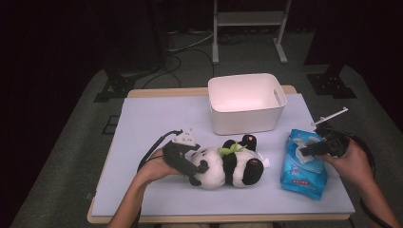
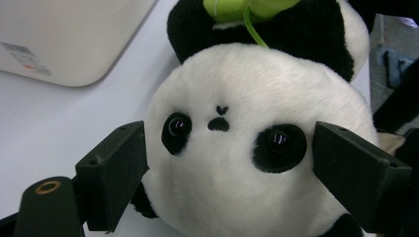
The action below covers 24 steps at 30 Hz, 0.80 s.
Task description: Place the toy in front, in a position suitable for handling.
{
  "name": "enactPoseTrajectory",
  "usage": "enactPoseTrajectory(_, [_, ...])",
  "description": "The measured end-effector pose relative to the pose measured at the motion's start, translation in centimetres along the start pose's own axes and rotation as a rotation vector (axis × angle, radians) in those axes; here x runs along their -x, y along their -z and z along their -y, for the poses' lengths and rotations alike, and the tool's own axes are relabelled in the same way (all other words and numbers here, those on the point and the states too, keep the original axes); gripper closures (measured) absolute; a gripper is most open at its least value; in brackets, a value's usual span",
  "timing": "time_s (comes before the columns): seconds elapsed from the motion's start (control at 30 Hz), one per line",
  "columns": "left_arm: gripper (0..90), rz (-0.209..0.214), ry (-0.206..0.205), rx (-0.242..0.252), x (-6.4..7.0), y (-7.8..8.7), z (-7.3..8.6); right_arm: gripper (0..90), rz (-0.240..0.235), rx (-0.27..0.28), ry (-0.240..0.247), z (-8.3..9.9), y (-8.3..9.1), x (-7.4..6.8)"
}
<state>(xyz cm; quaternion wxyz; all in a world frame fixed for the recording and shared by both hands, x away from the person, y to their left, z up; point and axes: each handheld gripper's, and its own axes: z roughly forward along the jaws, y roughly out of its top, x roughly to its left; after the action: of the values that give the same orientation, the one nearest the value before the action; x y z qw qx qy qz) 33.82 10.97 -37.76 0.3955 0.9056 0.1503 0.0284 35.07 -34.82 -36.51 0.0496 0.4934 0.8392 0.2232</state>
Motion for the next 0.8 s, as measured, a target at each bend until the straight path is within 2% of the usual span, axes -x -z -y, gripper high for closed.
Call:
enactPoseTrajectory(0.1, [13.4,0.053,0.002,-0.023,0.2,-0.7,0.4,77.5,-0.001,0.006,0.003,0.3,0.0,0.0])
enactPoseTrajectory(0.33, [6.5,0.072,0.040,-0.011,0.0,-1.0,1.2,84.5,-0.033,0.043,0.004,0.8,0.8,0.2])
enactPoseTrajectory(0.43, [0.0,0.090,0.066,-0.034,-0.1,-1.6,1.4,85.2,-0.048,0.062,0.006,0.6,1.5,0.1])
enactPoseTrajectory(0.57, [0.0,0.106,0.088,-0.007,-0.4,-1.8,1.7,85.2,-0.057,0.084,0.019,0.2,2.7,-0.1])
enactPoseTrajectory(0.7, [0.0,0.120,0.085,0.012,-0.3,-2.2,2.0,85.2,-0.090,0.123,0.031,-0.3,4.3,-0.6])
enactPoseTrajectory(0.73, [2.5,0.128,0.068,0.011,-0.2,-2.3,2.1,85.2,-0.096,0.128,0.037,-0.5,4.7,-0.8])
enactPoseTrajectory(0.8, [10.1,0.117,0.039,0.015,0.1,-2.2,2.1,85.1,-0.097,0.134,0.054,-0.9,5.3,-1.2])
